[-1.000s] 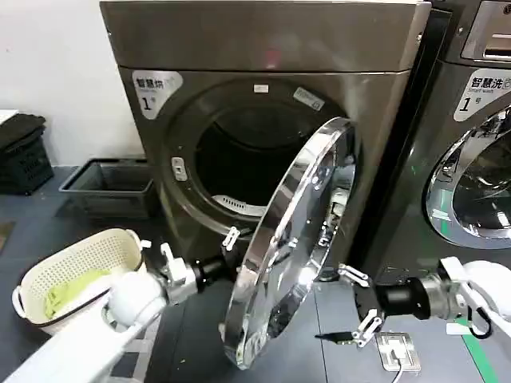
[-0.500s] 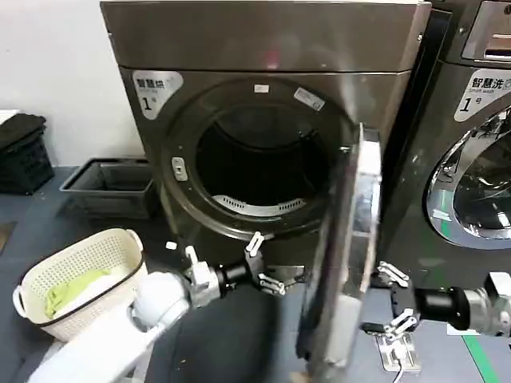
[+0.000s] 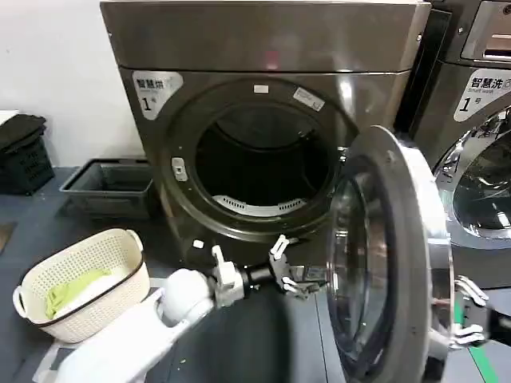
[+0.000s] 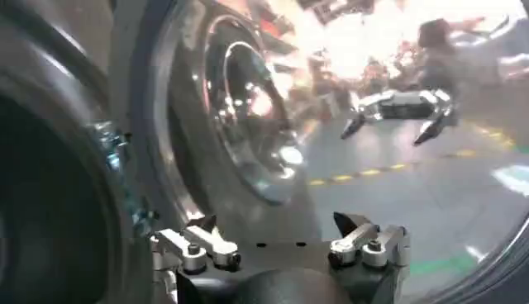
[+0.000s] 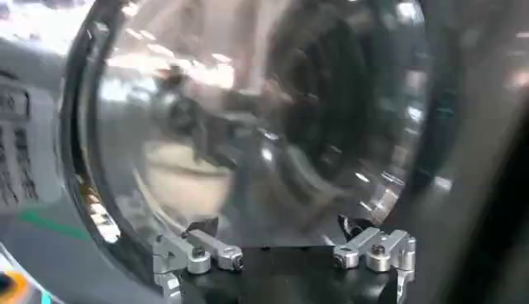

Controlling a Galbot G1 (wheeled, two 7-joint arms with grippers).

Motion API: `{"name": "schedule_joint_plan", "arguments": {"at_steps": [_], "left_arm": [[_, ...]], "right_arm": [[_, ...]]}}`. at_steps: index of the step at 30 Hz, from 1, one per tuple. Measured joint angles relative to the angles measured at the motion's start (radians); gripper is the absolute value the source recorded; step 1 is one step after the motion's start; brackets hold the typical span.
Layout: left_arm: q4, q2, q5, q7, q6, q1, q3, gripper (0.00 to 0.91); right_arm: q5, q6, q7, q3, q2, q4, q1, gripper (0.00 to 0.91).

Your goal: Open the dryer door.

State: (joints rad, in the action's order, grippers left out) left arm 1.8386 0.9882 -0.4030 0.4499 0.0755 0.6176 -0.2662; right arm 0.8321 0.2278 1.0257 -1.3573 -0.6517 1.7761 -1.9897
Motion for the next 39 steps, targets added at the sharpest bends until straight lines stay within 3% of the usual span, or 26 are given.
{"name": "schedule_joint_plan", "arguments": {"at_steps": [8, 17, 23, 28, 31, 35, 39], "left_arm": [[-0.048, 0.062, 0.017, 0.000, -0.023, -0.060, -0.080, 0.907], [-0.108, 0.136, 0.022, -0.004, -0.036, -0.120, -0.154, 0.907], [-0.154, 0.188, 0.027, -0.005, -0.047, -0.154, -0.190, 0.907], [-0.188, 0.227, 0.065, -0.008, -0.071, -0.177, -0.217, 0.907], [-0.209, 0.250, 0.096, -0.010, -0.093, -0.190, -0.231, 0.907], [-0.241, 0.282, 0.133, -0.021, -0.109, -0.208, -0.244, 0.907], [-0.281, 0.320, 0.161, -0.041, -0.120, -0.230, -0.246, 0.907]], "right_arm": [[-0.033, 0.057, -0.077, -0.156, -0.107, -0.107, -0.095, 0.907], [-0.140, 0.029, -0.346, -0.288, -0.245, -0.206, -0.114, 0.907], [-0.203, -0.061, -0.543, -0.394, -0.312, -0.294, -0.103, 0.907], [-0.292, -0.181, -0.708, -0.486, -0.355, -0.371, -0.107, 0.907], [-0.307, -0.243, -0.770, -0.531, -0.364, -0.406, -0.109, 0.907], [-0.331, -0.301, -0.855, -0.584, -0.370, -0.454, -0.106, 0.907], [-0.398, -0.348, -0.950, -0.622, -0.376, -0.504, -0.092, 0.907]]}}
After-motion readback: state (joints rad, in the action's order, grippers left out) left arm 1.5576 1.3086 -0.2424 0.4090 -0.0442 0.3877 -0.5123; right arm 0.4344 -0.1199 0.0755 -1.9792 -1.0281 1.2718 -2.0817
